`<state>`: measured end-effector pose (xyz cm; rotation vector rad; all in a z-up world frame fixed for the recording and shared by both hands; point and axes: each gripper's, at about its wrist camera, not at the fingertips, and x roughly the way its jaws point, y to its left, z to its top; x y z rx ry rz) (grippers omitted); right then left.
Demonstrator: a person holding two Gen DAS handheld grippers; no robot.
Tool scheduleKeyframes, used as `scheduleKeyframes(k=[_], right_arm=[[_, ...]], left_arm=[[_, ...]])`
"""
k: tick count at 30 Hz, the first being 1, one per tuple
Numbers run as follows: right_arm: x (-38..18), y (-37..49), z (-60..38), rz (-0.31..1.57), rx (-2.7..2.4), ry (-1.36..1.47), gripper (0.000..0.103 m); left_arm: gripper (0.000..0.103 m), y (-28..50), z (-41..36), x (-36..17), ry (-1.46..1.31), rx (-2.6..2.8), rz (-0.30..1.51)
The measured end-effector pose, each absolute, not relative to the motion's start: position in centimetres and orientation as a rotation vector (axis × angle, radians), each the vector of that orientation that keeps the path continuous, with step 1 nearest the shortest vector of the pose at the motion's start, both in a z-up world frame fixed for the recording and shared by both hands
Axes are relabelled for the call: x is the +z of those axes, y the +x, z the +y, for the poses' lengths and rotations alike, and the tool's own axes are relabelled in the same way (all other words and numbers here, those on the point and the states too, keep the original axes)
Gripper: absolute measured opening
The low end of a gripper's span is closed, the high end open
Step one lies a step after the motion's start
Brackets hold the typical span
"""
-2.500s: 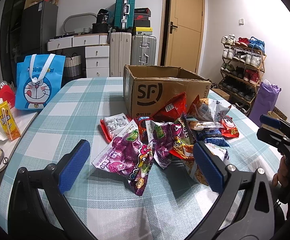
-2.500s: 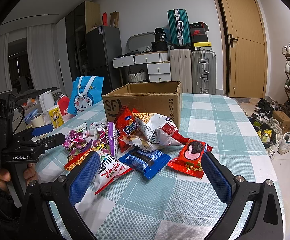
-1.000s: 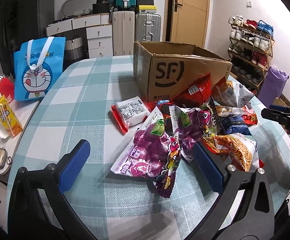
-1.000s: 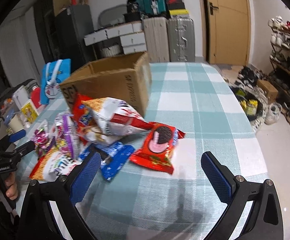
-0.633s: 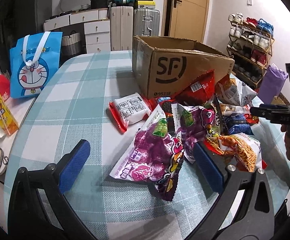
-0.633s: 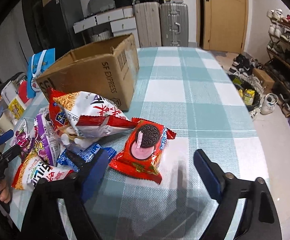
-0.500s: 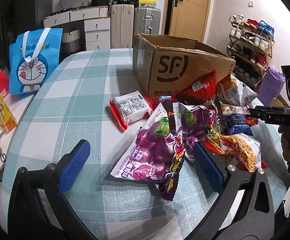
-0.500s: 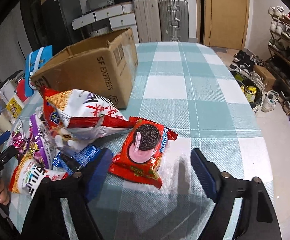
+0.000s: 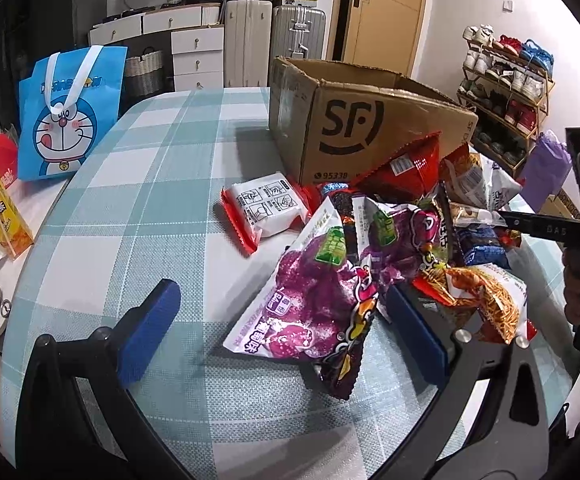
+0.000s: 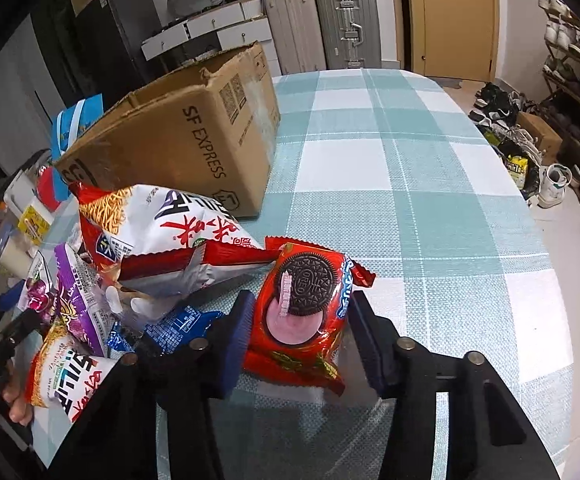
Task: Organize snacks
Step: 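Grasp the purple candy bag with left gripper while right gripper grasps red Oreo packet, then carry both packets over the cardboard box and lower them inside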
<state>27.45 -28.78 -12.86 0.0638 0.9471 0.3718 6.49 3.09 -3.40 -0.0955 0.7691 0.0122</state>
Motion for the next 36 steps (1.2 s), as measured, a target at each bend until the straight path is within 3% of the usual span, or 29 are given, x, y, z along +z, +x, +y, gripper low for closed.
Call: scheduleKeyframes(k=[9,11,16,36], right_arm=[[-11.9,24.6,-30.9,0.889,0.350,0.120,0.045],[-11.8,23.9,-31.5,0.881,0.346,0.133,0.045],[-11.7,23.0,-32.5,0.869,0.342,0.148,0.045],[-8.5,19.8,-32.7,0.712,0.438,0.176,0.045]], left_arm=[[0.099,7.1,3.2,-3.7,-0.111,-0.035,0.786],[0.091,7.2,3.1,-3.8,-0.114,-0.047,0.793],[0.057,7.1,3.0,-4.1,-0.149,-0.118,0.800],[0.055,4.4,3.0,-0.8,-0.186,-0.145,0.676]])
